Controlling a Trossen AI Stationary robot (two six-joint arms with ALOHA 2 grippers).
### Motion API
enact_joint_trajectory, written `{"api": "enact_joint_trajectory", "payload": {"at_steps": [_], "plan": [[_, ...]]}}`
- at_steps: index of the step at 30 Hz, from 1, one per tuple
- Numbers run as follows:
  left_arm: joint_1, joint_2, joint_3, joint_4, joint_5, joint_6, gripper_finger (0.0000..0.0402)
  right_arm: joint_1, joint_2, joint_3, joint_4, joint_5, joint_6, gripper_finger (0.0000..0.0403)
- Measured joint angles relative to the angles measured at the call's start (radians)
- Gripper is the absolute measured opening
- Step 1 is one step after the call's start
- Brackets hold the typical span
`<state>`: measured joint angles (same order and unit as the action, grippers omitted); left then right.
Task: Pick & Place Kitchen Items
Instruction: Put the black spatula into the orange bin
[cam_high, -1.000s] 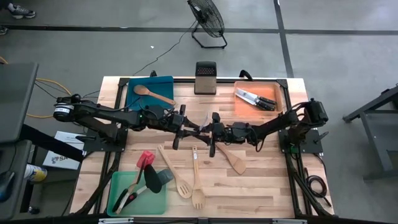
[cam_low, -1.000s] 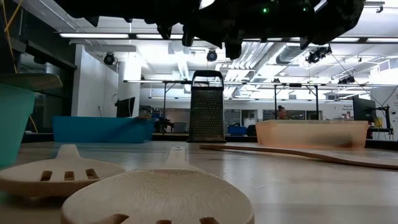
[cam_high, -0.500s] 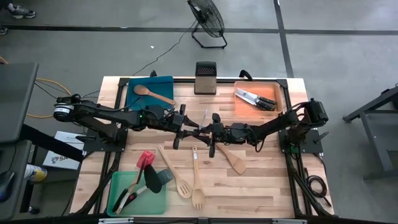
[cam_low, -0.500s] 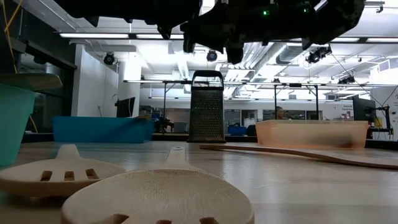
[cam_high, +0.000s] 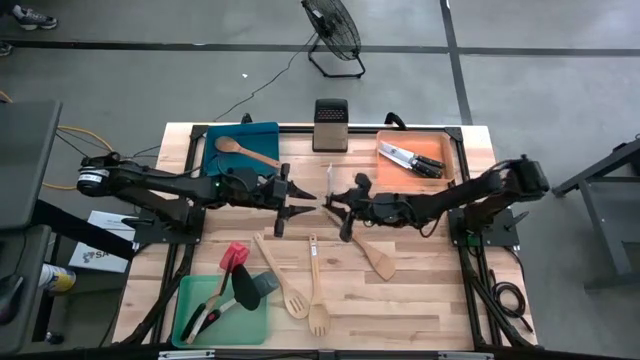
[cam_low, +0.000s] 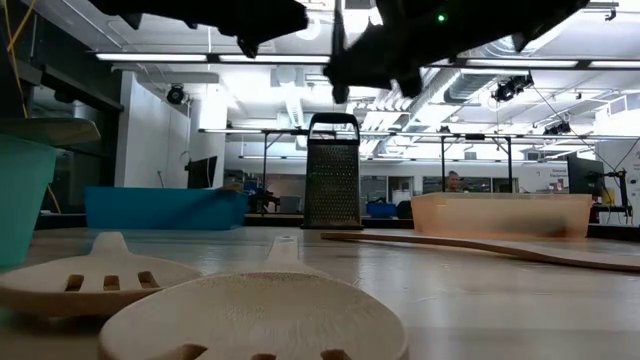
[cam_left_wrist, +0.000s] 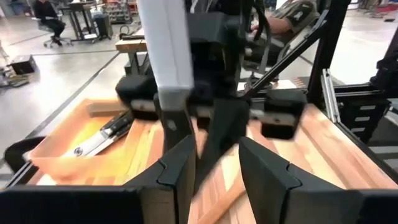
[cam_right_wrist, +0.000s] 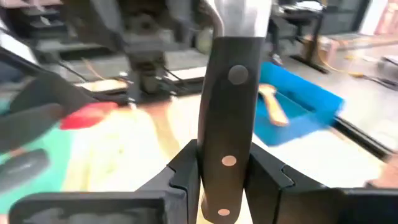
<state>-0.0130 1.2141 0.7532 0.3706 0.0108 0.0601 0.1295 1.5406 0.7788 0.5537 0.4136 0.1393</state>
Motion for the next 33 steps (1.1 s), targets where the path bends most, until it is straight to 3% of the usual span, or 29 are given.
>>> {"api": "enact_joint_trajectory", "payload": {"at_steps": [9, 18, 27, 33], "plan": [[0.000, -0.135, -0.001, -0.198, -0.030, -0.003, 0.0123, -0.033, -0.176, 0.000, -0.441, 0.102, 0.089, 0.0084], [0.000, -0.187, -0.001, -0.293, -0.030, -0.041, 0.0123, -0.092, -0.319, 0.001, -0.832, 0.161, 0.196, 0.0084], [0.000, -0.187, -0.001, -0.322, -0.030, -0.047, 0.0123, -0.209, -0.358, 0.000, -1.236, 0.215, 0.341, 0.0084], [0.000, -0.187, -0.001, -0.321, -0.030, -0.047, 0.0123, -0.315, -0.340, 0.000, -1.373, 0.215, 0.363, 0.0084]]}}
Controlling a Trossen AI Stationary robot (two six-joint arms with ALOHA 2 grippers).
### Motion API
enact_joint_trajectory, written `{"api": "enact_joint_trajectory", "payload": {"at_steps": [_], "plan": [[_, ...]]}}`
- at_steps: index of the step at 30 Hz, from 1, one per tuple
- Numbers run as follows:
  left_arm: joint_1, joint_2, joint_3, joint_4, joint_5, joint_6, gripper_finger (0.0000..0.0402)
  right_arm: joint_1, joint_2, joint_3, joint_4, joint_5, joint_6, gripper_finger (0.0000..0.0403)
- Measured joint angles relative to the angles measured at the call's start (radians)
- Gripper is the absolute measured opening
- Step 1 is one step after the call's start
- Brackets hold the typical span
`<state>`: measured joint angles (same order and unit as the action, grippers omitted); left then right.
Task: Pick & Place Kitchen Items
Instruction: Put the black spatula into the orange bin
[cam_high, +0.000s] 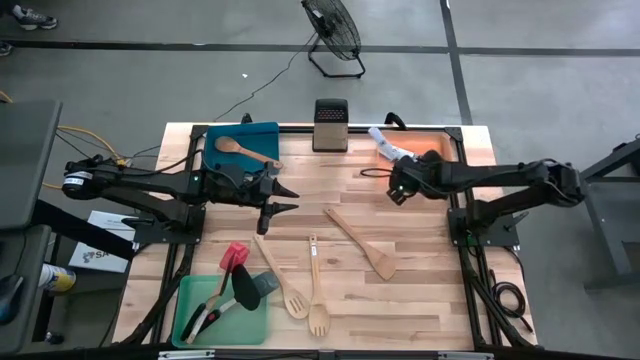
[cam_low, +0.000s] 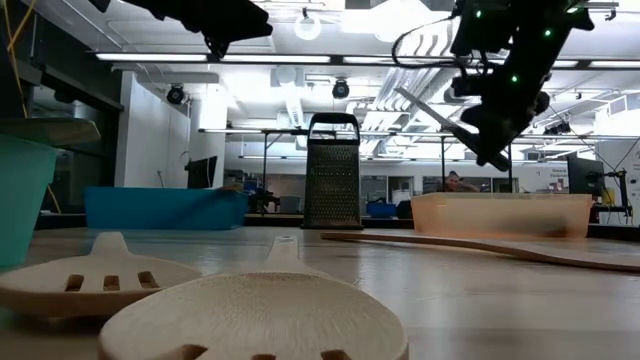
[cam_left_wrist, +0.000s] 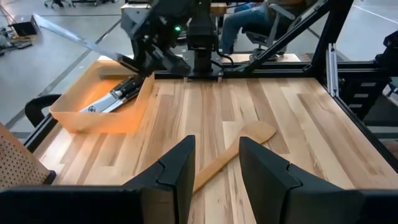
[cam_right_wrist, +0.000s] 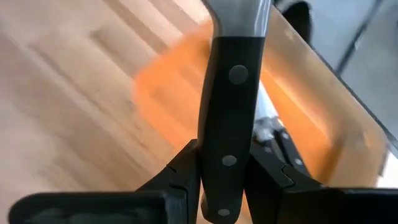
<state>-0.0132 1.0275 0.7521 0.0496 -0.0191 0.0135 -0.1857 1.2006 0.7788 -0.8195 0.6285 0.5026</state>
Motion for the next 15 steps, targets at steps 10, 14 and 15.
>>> {"api": "enact_joint_trajectory", "payload": {"at_steps": [10, 14, 15], "plan": [[0.000, 0.000, 0.000, -0.006, 0.000, 0.000, 0.0123, -0.150, 0.061, 0.000, -0.145, -0.002, 0.002, 0.0084], [0.000, 0.000, 0.000, -0.023, 0.000, -0.004, 0.0123, -0.197, 0.108, 0.000, -0.175, -0.002, -0.020, 0.0084], [0.000, 0.000, 0.000, -0.029, 0.000, -0.012, 0.0123, -0.206, 0.123, 0.000, -0.179, -0.002, -0.034, 0.0084]]}}
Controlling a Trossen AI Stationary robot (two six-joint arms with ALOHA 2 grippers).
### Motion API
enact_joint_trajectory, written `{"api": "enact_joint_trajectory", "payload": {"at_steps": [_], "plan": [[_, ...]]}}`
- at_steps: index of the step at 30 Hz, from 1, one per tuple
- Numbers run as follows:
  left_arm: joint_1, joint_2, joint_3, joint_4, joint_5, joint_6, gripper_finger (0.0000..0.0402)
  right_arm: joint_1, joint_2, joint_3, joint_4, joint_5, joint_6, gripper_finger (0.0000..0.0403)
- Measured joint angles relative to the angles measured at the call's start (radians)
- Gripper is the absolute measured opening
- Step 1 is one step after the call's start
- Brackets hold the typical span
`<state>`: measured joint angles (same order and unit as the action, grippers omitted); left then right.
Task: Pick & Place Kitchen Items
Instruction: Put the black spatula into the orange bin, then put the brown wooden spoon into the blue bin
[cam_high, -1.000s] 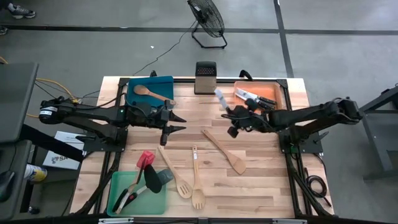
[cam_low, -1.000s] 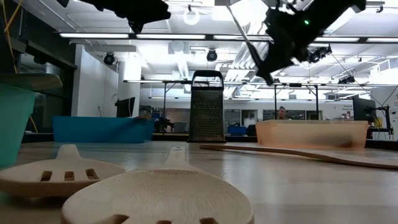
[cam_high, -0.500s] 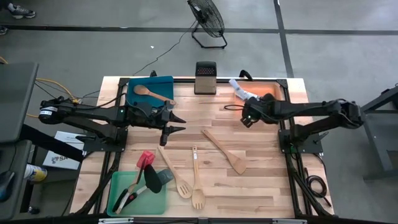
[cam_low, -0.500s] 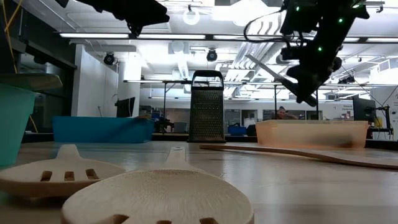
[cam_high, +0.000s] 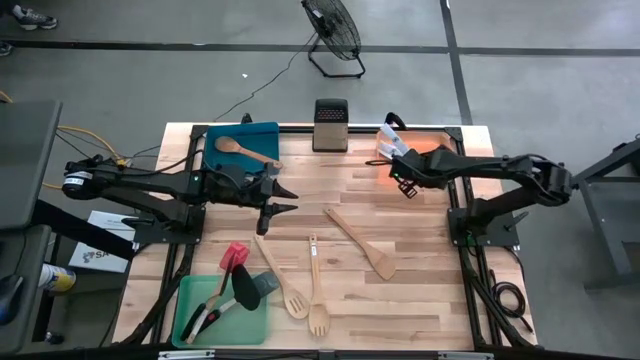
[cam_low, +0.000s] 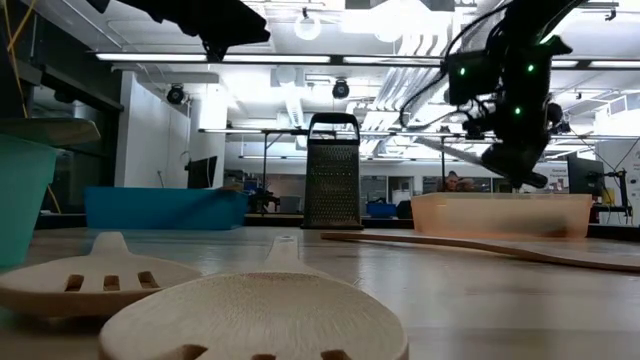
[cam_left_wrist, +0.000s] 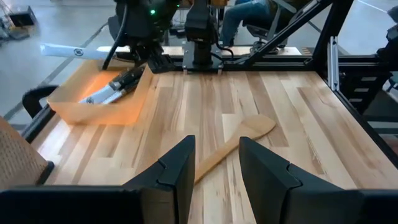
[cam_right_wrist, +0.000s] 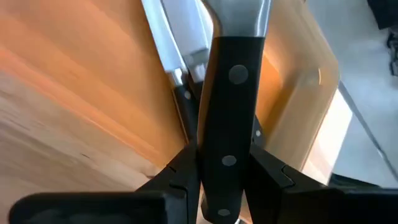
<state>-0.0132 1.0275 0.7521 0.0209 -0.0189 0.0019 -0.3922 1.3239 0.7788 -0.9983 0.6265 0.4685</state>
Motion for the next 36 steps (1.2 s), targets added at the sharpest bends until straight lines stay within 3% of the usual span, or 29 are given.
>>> {"api": "enact_joint_trajectory", "payload": {"at_steps": [11, 21, 36], "plan": [[0.000, 0.000, 0.000, -0.025, 0.000, -0.007, 0.0123, -0.086, 0.166, 0.000, -0.007, 0.001, -0.113, 0.0091], [0.000, 0.000, 0.000, -0.025, 0.000, -0.008, 0.0123, -0.089, 0.185, 0.001, -0.007, -0.004, -0.136, 0.0101], [0.000, 0.001, 0.000, -0.032, 0.000, -0.015, 0.0123, -0.088, 0.172, 0.001, -0.011, 0.005, -0.123, 0.0192]]}}
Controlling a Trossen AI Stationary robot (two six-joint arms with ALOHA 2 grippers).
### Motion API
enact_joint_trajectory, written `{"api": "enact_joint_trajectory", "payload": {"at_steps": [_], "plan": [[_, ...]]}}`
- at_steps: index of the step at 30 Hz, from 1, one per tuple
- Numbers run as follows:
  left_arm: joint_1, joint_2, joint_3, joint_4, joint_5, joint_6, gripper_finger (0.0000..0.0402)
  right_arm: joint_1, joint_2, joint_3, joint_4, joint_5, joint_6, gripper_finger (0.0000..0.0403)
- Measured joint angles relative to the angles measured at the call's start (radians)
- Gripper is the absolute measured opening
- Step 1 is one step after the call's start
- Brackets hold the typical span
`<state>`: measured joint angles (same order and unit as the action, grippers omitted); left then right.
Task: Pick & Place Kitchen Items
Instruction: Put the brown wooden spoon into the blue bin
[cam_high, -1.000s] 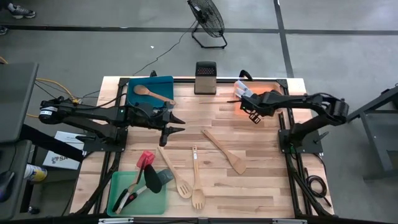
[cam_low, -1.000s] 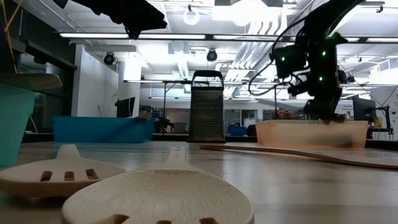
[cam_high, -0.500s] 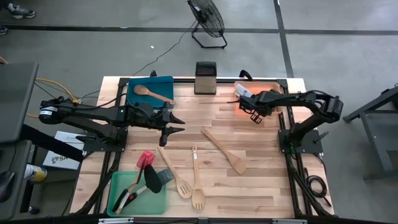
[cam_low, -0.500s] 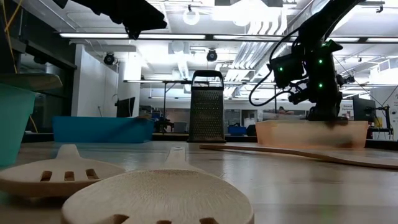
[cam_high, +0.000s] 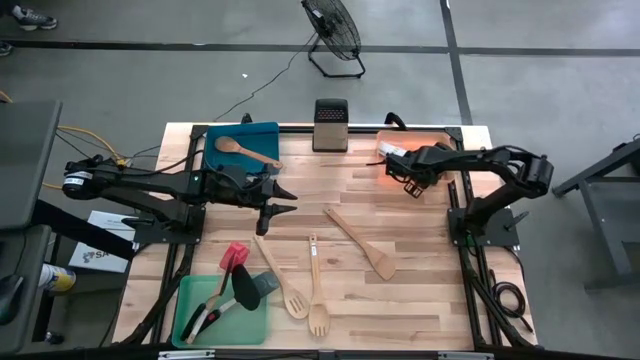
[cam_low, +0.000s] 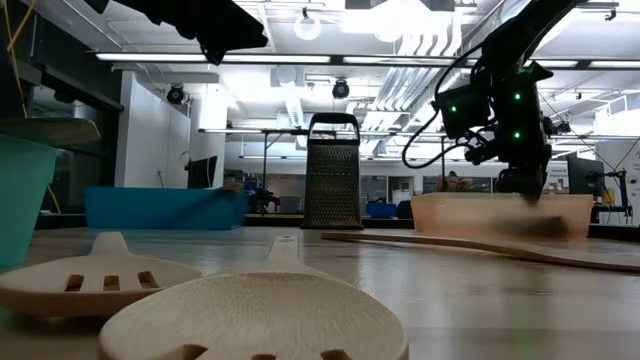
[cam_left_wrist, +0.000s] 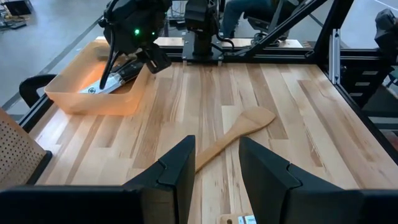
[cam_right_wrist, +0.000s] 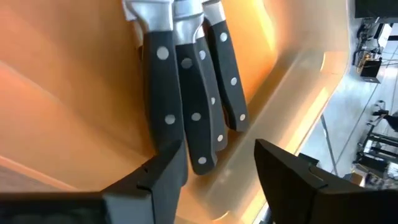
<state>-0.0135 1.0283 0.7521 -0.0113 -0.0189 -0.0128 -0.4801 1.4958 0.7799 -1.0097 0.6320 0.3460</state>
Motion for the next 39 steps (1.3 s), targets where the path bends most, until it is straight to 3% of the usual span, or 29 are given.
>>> {"api": "enact_joint_trajectory", "payload": {"at_steps": [6, 16, 25, 28, 39], "plan": [[0.000, 0.000, 0.000, 0.000, 0.000, 0.000, 0.0123, 0.002, -0.092, -0.002, 0.004, -0.056, 0.045, 0.0218], [0.000, 0.000, 0.000, 0.000, 0.000, 0.000, 0.0123, 0.002, -0.332, -0.002, 0.042, -0.242, 0.081, 0.0216], [0.000, 0.011, 0.000, -0.001, 0.000, -0.001, 0.0123, 0.012, -0.478, -0.002, 0.146, -0.600, 0.183, 0.0215], [0.000, 0.016, 0.000, -0.004, 0.000, -0.004, 0.0123, 0.058, -0.485, -0.002, 0.193, -0.672, 0.233, 0.0215], [0.000, 0.043, -0.001, -0.014, 0.000, -0.019, 0.0123, 0.349, -0.472, -0.002, 0.417, -0.659, 0.369, 0.0215]]}}
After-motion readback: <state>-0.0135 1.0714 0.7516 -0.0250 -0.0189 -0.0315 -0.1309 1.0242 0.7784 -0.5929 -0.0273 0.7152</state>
